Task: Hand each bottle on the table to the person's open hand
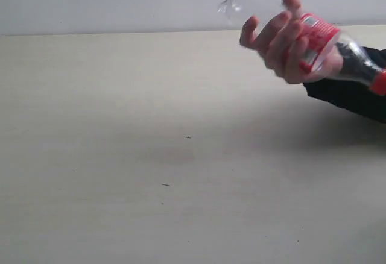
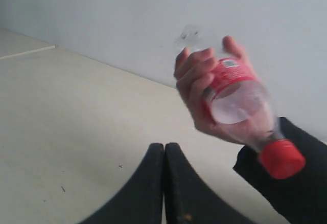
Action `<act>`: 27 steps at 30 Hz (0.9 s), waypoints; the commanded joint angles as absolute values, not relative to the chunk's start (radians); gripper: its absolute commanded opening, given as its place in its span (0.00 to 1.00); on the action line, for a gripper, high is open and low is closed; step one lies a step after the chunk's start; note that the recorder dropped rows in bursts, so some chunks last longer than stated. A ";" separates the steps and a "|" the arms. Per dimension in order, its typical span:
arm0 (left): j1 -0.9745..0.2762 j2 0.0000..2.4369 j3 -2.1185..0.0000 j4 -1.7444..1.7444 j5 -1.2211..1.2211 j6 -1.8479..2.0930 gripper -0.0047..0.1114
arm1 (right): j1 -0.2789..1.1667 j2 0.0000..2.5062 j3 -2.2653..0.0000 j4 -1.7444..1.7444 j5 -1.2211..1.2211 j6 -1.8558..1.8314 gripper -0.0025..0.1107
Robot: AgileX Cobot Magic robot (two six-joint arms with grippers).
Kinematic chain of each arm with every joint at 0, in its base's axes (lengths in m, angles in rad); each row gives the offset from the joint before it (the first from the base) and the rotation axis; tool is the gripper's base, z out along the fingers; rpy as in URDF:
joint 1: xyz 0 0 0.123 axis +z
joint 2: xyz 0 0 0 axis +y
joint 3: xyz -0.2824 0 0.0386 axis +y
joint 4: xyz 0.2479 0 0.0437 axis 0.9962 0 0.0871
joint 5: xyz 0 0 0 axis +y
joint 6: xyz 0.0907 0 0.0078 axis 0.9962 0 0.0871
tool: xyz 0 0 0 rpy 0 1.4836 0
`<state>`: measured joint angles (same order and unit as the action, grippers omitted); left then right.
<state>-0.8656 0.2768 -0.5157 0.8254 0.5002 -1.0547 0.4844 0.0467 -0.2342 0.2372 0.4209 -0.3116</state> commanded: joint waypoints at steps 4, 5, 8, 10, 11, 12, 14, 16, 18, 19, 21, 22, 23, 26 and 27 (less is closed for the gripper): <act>-0.871 0.247 -0.510 0.834 0.503 -1.050 0.04 | 0.482 0.043 -0.231 0.236 0.419 -0.310 0.02; -0.871 0.247 -0.510 0.834 0.503 -1.050 0.04 | 0.482 0.043 -0.231 0.236 0.419 -0.310 0.02; -0.871 0.247 -0.510 0.834 0.503 -1.050 0.04 | 0.482 0.043 -0.231 0.236 0.419 -0.310 0.02; -0.871 0.245 -0.510 0.814 0.503 -1.056 0.04 | 0.482 0.043 -0.231 0.236 0.419 -0.310 0.02; -0.869 0.243 -0.510 0.768 0.499 -1.079 0.04 | 0.482 0.043 -0.231 0.236 0.419 -0.310 0.02; -0.858 0.230 -0.510 0.705 0.497 -1.096 0.04 | 0.482 0.043 -0.231 0.236 0.419 -0.310 0.02; -0.828 0.210 -0.510 0.610 0.499 -1.102 0.04 | 0.482 0.043 -0.231 0.236 0.419 -0.310 0.02; -0.784 0.179 -0.503 0.521 0.497 -1.102 0.04 | 0.482 0.043 -0.231 0.236 0.419 -0.310 0.02; -0.715 0.143 -0.474 0.451 0.497 -1.102 0.04 | 0.482 0.043 -0.231 0.236 0.419 -0.310 0.02; -0.672 0.127 -0.458 0.421 0.497 -1.102 0.04 | 0.482 0.043 -0.231 0.236 0.419 -0.310 0.02; -0.584 0.084 -0.407 0.376 0.497 -1.102 0.04 | 0.482 0.043 -0.231 0.236 0.419 -0.310 0.02; -0.510 0.045 -0.349 0.344 0.497 -1.102 0.04 | 0.482 0.043 -0.231 0.236 0.419 -0.310 0.02; -0.474 0.026 -0.319 0.337 0.495 -1.102 0.04 | 0.482 0.043 -0.231 0.236 0.419 -0.310 0.02; -0.372 0.000 -0.200 0.352 0.471 -1.102 0.04 | 0.482 0.043 -0.231 0.236 0.419 -0.310 0.02; -0.359 0.000 -0.180 0.355 0.453 -1.102 0.04 | 0.482 0.043 -0.231 0.236 0.419 -0.310 0.02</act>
<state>-0.3915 0.0054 -0.2292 0.3547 0.4934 -1.0979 0.4844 0.0467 -0.2342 0.2372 0.4209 -0.3116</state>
